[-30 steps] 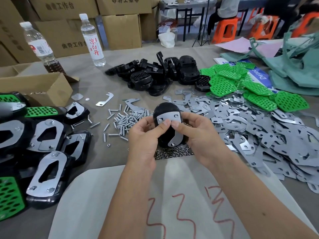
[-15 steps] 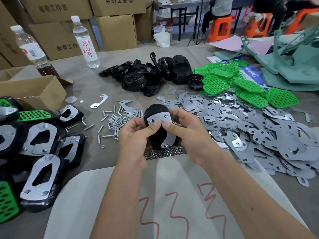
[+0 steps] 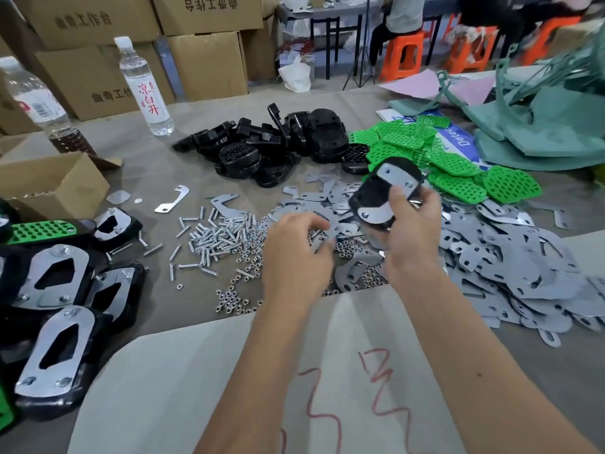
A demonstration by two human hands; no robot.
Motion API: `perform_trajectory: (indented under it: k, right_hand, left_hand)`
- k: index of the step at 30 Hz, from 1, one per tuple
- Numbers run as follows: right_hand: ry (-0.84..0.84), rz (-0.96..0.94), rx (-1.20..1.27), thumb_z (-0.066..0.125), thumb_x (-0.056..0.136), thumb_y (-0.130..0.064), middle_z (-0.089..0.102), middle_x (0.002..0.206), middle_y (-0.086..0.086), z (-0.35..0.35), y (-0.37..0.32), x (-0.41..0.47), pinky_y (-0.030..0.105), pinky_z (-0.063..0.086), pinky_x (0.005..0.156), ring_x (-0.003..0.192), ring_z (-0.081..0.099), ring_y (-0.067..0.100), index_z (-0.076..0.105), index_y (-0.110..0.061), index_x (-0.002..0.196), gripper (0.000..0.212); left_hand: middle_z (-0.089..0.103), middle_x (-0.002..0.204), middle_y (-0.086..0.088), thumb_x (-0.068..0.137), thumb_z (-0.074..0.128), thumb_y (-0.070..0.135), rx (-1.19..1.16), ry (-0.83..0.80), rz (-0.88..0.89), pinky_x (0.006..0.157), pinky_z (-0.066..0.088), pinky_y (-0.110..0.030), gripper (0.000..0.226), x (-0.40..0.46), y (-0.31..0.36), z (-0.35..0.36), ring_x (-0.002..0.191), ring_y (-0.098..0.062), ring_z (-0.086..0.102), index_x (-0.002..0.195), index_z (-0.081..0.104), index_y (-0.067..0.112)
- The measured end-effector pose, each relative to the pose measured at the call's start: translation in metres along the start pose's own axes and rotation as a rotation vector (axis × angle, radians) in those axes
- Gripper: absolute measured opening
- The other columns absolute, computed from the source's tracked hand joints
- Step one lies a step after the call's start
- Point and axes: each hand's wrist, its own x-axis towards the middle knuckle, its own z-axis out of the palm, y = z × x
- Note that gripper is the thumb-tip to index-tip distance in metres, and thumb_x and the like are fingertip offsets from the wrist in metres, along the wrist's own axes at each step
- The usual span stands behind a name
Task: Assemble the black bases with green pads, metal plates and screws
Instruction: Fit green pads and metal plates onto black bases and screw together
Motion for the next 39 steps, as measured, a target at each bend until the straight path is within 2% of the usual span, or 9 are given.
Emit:
perform_trajectory:
  k: [3, 7, 12, 15, 19, 23, 27, 33, 39]
  right_hand:
    - [0.170, -0.077, -0.040, 0.060, 0.104, -0.026, 0.061, 0.092, -0.001, -0.013, -0.005, 0.012, 0.053, 0.058, 0.076, 0.078, 0.055, 0.022, 0.048, -0.030, 0.101, 0.013]
    - [0.290, -0.088, 0.009, 0.060, 0.104, -0.025, 0.057, 0.101, 0.001, -0.022, -0.008, 0.023, 0.061, 0.057, 0.091, 0.089, 0.057, 0.023, 0.047, -0.023, 0.116, 0.019]
    - [0.305, -0.064, 0.020, 0.059, 0.104, -0.024, 0.058, 0.099, -0.002, -0.022, -0.006, 0.025, 0.057, 0.057, 0.091, 0.089, 0.057, 0.020, 0.046, -0.025, 0.115, 0.017]
    - [0.286, -0.042, 0.008, 0.060, 0.104, -0.026, 0.058, 0.099, -0.002, -0.021, -0.008, 0.023, 0.054, 0.058, 0.089, 0.087, 0.057, 0.020, 0.046, -0.034, 0.101, 0.016]
    - [0.113, 0.015, -0.033, 0.062, 0.103, -0.024, 0.070, 0.107, 0.003, -0.015, -0.008, 0.016, 0.060, 0.059, 0.092, 0.100, 0.071, 0.026, 0.051, -0.032, 0.104, 0.014]
    - [-0.106, 0.031, -0.195, 0.064, 0.102, -0.025, 0.071, 0.118, 0.017, -0.003, 0.002, 0.003, 0.063, 0.059, 0.085, 0.100, 0.071, 0.034, 0.053, -0.034, 0.107, 0.015]
    - [-0.313, 0.029, -0.280, 0.067, 0.101, -0.026, 0.077, 0.103, 0.013, 0.006, 0.010, -0.011, 0.058, 0.061, 0.084, 0.101, 0.070, 0.046, 0.058, -0.037, 0.101, 0.014]
    - [-0.550, -0.018, -0.388, 0.069, 0.099, -0.015, 0.079, 0.088, 0.009, 0.018, 0.022, -0.037, 0.051, 0.060, 0.070, 0.082, 0.075, 0.038, 0.059, -0.025, 0.100, 0.014]
    - [-0.594, -0.058, -0.405, 0.069, 0.099, -0.013, 0.078, 0.087, 0.014, 0.021, 0.022, -0.041, 0.066, 0.055, 0.062, 0.071, 0.070, 0.045, 0.053, -0.009, 0.109, 0.019]
  left_hand:
    - [0.063, 0.123, -0.004, 0.091, 0.071, 0.052, 0.301, -0.116, 0.011, 0.104, 0.042, -0.040, 0.044, 0.017, 0.023, 0.031, 0.122, -0.027, 0.049, 0.125, 0.066, 0.023]
    - [0.044, 0.133, -0.013, 0.083, 0.068, 0.073, 0.505, -0.223, -0.060, 0.103, 0.038, -0.041, 0.067, 0.037, 0.037, 0.065, 0.127, -0.034, 0.034, 0.127, 0.061, 0.023]
    - [0.043, 0.117, 0.000, 0.073, 0.087, 0.058, 0.273, -0.179, -0.104, 0.101, 0.033, -0.031, 0.039, 0.040, 0.032, 0.070, 0.121, -0.026, 0.035, 0.102, 0.070, 0.039]
    - [0.061, 0.099, 0.008, 0.080, 0.089, 0.034, 0.069, -0.117, -0.090, 0.090, 0.051, -0.033, 0.024, 0.035, 0.027, 0.062, 0.100, -0.016, 0.059, 0.088, 0.066, 0.032]
    - [0.071, 0.077, 0.009, 0.079, 0.089, 0.025, -0.117, 0.046, -0.131, 0.059, 0.048, -0.022, 0.029, 0.026, 0.023, 0.038, 0.061, -0.006, 0.063, 0.090, 0.064, 0.033]
    - [0.077, 0.081, -0.006, 0.086, 0.084, 0.014, -0.451, 0.149, -0.379, 0.069, 0.058, -0.035, 0.022, 0.021, 0.002, 0.003, 0.068, -0.018, 0.072, 0.100, 0.072, 0.026]
    - [0.075, 0.077, -0.005, 0.088, 0.074, -0.006, -0.787, 0.063, -0.513, 0.063, 0.058, -0.027, 0.035, 0.008, -0.020, -0.032, 0.059, -0.013, 0.067, 0.111, 0.078, 0.020]
    - [0.073, 0.073, -0.007, 0.081, 0.084, 0.001, -0.779, 0.044, -0.437, 0.047, 0.051, -0.025, 0.019, -0.009, -0.034, -0.052, 0.048, -0.012, 0.059, 0.088, 0.074, 0.015]
    - [0.068, 0.062, -0.003, 0.079, 0.085, -0.004, -0.743, 0.130, -0.393, 0.049, 0.049, -0.019, 0.021, -0.006, -0.034, -0.044, 0.049, -0.010, 0.060, 0.081, 0.068, 0.008]
